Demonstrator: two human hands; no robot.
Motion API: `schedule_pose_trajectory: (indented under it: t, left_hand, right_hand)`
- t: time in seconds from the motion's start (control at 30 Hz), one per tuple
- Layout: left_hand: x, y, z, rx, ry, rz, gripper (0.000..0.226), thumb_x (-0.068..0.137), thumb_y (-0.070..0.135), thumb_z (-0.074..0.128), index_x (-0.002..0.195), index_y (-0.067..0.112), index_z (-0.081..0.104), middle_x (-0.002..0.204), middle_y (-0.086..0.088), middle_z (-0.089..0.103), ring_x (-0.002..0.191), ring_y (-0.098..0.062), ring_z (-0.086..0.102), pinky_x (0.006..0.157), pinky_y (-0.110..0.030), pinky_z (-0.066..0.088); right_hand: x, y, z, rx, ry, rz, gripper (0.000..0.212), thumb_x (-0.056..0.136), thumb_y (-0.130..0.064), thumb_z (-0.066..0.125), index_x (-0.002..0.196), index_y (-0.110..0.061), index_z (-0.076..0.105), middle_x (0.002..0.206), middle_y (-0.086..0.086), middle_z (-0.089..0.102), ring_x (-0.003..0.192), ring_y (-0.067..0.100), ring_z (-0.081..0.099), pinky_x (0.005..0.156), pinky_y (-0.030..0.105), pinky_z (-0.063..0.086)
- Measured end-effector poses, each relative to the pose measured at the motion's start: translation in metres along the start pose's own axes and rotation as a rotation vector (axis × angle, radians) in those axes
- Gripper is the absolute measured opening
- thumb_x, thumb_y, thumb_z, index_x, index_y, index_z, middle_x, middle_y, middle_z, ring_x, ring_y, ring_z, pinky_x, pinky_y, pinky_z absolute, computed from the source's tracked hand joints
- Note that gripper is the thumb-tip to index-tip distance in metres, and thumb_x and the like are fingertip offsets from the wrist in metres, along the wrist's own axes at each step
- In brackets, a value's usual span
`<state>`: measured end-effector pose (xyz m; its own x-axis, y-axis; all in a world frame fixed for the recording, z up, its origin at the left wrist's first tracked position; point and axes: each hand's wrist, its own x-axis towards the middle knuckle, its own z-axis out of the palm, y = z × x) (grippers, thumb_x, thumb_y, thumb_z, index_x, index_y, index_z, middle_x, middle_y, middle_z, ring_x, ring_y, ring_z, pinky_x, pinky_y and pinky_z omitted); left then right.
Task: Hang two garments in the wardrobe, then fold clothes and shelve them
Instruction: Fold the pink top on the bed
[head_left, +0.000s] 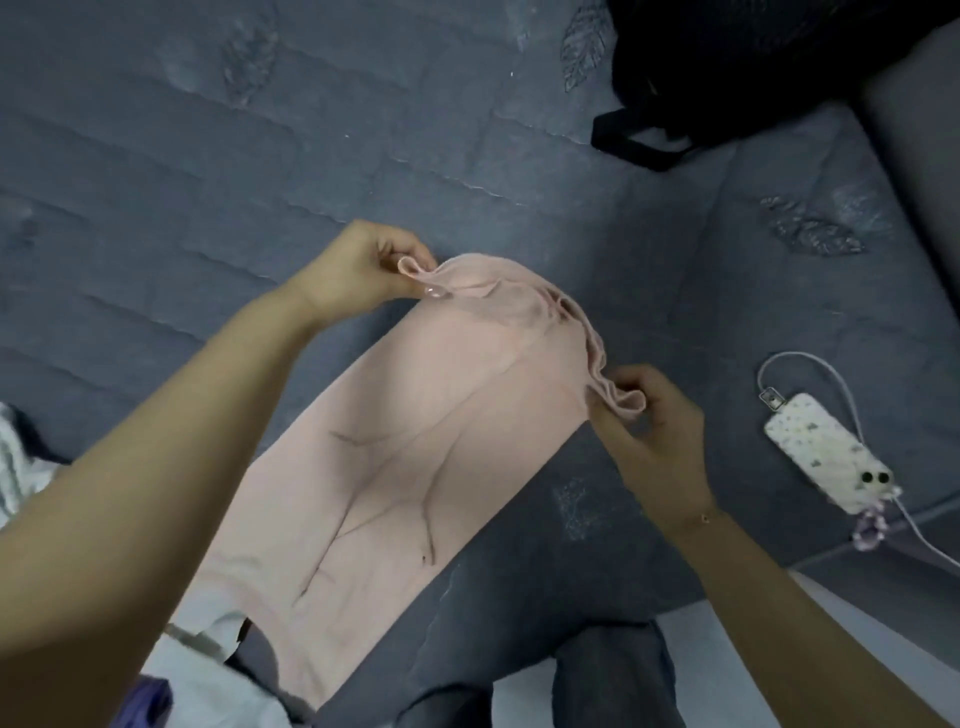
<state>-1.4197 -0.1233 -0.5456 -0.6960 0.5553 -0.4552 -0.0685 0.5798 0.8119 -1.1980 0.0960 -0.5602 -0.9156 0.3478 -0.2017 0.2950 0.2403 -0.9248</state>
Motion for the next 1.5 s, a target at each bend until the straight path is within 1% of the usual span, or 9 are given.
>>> schedule_pose_trajectory:
  t: [0.27, 0.57, 0.73, 0.9, 1.07, 1.2, 1.3, 1.4, 1.5]
  left_hand:
    - [-0.184, -0.142, -0.04, 0.132, 0.239, -0.02, 0.019, 0.076, -0.01, 0.073, 0.086, 0.006, 0.076, 0.108, -0.002, 0.071, 0.104, -0.018, 0.065, 0.097, -0.032, 0.049]
    - [-0.303, -0.296, -0.017, 0.339, 0.27, -0.108, 0.041, 0.067, -0.023, 0.065, 0.088, 0.01, 0.078, 0.122, -0.008, 0.063, 0.11, -0.033, 0.055, 0.091, -0.031, 0.041]
    - [-0.317, -0.321, -0.007, 0.364, 0.306, -0.17, 0.029, 0.073, -0.009, 0.063, 0.089, 0.01, 0.077, 0.125, -0.013, 0.061, 0.116, -0.035, 0.052, 0.101, -0.021, 0.031]
    - [-0.304, -0.319, -0.009, -0.017, 0.378, -0.429, 0.039, 0.083, 0.048, 0.062, 0.098, 0.013, 0.055, 0.093, -0.008, 0.062, 0.083, -0.026, 0.061, 0.078, -0.038, 0.048]
    - [-0.297, -0.323, -0.011, 0.115, 0.269, -0.598, 0.023, 0.09, 0.03, 0.067, 0.094, 0.012, 0.052, 0.08, -0.007, 0.063, 0.071, -0.026, 0.06, 0.068, -0.032, 0.047]
    - [-0.304, -0.294, -0.011, -0.295, 0.347, -0.585, 0.024, 0.091, 0.008, 0.063, 0.111, 0.019, 0.055, 0.088, -0.013, 0.056, 0.063, -0.017, 0.051, 0.059, -0.025, 0.045]
    - [-0.319, -0.25, -0.009, -0.706, 0.35, -0.522, 0.041, 0.093, 0.001, 0.053, 0.128, 0.022, 0.058, 0.094, -0.002, 0.062, 0.062, -0.008, 0.059, 0.055, -0.018, 0.05]
    - [-0.338, -0.198, -0.007, -0.806, 0.25, -0.453, 0.031, 0.093, 0.003, 0.049, 0.104, 0.017, 0.074, 0.101, -0.001, 0.072, 0.071, -0.007, 0.062, 0.056, -0.017, 0.052]
    - [-0.359, -0.153, 0.002, -0.764, 0.331, -0.463, 0.034, 0.088, -0.001, 0.049, 0.077, 0.016, 0.077, 0.091, -0.007, 0.073, 0.072, -0.017, 0.061, 0.056, -0.02, 0.053]
  right_hand:
    - [-0.137, -0.003, 0.13, -0.256, -0.413, -0.097, 0.008, 0.085, -0.019, 0.066, 0.092, -0.019, 0.063, 0.085, -0.015, 0.059, 0.078, 0.001, 0.056, 0.068, 0.012, 0.043]
    - [-0.245, 0.063, 0.27, -0.484, -0.805, -0.255, 0.008, 0.083, -0.017, 0.064, 0.088, -0.013, 0.061, 0.092, -0.002, 0.057, 0.081, 0.014, 0.052, 0.071, 0.026, 0.047]
    - [-0.271, 0.084, 0.276, -0.704, -0.915, -0.368, 0.054, 0.063, -0.01, 0.069, 0.116, -0.011, 0.061, 0.126, 0.003, 0.052, 0.12, 0.024, 0.048, 0.102, 0.044, 0.045]
    - [-0.283, 0.094, 0.282, -0.987, -0.844, -0.427, 0.072, 0.06, -0.024, 0.087, 0.127, -0.015, 0.063, 0.146, 0.008, 0.048, 0.134, 0.029, 0.046, 0.109, 0.052, 0.038]
    - [-0.267, 0.095, 0.297, -0.735, -0.576, -0.457, 0.036, 0.064, -0.002, 0.081, 0.097, -0.014, 0.072, 0.117, 0.006, 0.067, 0.113, 0.022, 0.05, 0.102, 0.04, 0.036]
    - [-0.258, 0.068, 0.277, -0.494, -0.555, -0.132, 0.025, 0.089, 0.0, 0.062, 0.113, -0.003, 0.067, 0.093, 0.01, 0.071, 0.087, 0.026, 0.065, 0.081, 0.035, 0.052]
    - [-0.245, 0.031, 0.238, -0.213, -0.414, 0.221, 0.012, 0.098, -0.011, 0.056, 0.095, -0.01, 0.067, 0.064, 0.007, 0.061, 0.061, 0.01, 0.053, 0.061, 0.027, 0.045]
    - [-0.227, -0.017, 0.186, 0.123, -0.316, 0.447, 0.016, 0.097, -0.013, 0.057, 0.103, -0.013, 0.071, 0.094, -0.005, 0.075, 0.087, 0.001, 0.066, 0.075, 0.013, 0.049]
    - [-0.211, -0.064, 0.128, 0.181, -0.268, 0.465, 0.02, 0.094, -0.011, 0.054, 0.094, -0.021, 0.072, 0.086, -0.015, 0.075, 0.079, -0.004, 0.067, 0.067, 0.008, 0.049]
